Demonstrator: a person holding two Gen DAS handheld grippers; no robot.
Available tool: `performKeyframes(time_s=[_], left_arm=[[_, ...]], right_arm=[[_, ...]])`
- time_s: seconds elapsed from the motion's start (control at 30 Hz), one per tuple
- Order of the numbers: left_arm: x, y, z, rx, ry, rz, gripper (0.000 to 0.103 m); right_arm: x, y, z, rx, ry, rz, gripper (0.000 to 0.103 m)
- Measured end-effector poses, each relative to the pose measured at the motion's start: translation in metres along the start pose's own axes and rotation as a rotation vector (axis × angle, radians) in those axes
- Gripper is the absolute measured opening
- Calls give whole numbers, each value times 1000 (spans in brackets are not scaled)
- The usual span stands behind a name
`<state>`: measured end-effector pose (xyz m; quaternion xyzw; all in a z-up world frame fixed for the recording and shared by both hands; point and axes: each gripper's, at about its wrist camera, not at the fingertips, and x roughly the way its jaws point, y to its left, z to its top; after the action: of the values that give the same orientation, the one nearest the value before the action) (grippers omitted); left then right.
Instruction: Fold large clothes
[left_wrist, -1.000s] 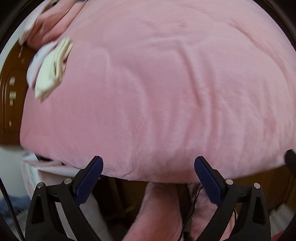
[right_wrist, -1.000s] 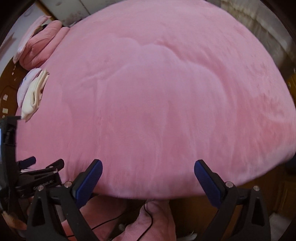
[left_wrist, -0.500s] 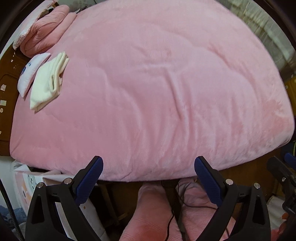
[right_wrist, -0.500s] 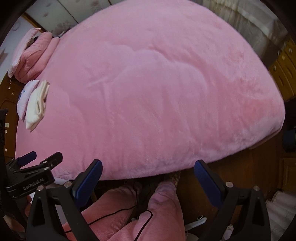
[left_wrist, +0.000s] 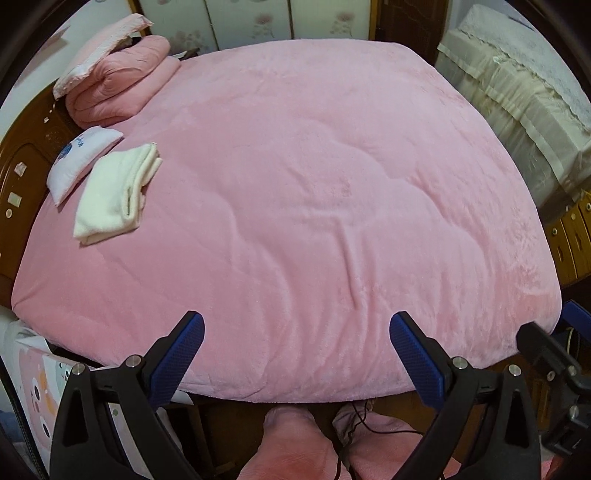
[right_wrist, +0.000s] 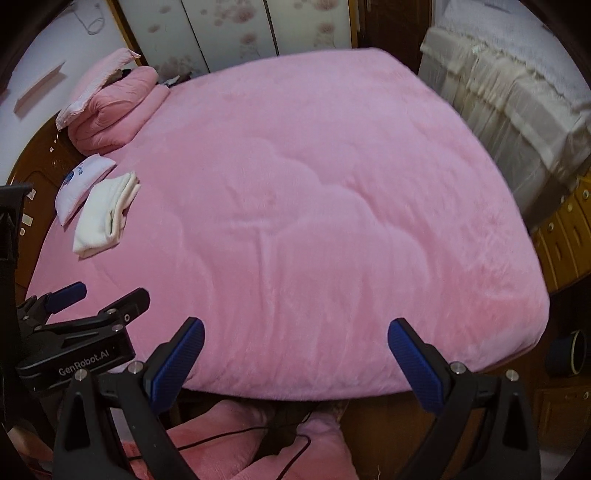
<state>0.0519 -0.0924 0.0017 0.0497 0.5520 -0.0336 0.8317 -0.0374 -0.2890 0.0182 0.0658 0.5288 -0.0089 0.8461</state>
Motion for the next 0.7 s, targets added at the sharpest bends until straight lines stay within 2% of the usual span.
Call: performKeyframes(time_s=[0.1,0.17,0.37,0.7], left_arm=[[-7,3,-6,-34,-14,14,100],[-9,-1,-8,-19,-22,28,100],[-8,-5,-8,-2,-32,3,100],[3,5,-9,-55,-22,-41,102]], right_arm=[[-5,0,0,6,-30,-13,100],[-3,-1,2,0,-28,2,100],[8,-4,-2,26,14,17,100],[-2,-8,-8,56,-53,-13,103]])
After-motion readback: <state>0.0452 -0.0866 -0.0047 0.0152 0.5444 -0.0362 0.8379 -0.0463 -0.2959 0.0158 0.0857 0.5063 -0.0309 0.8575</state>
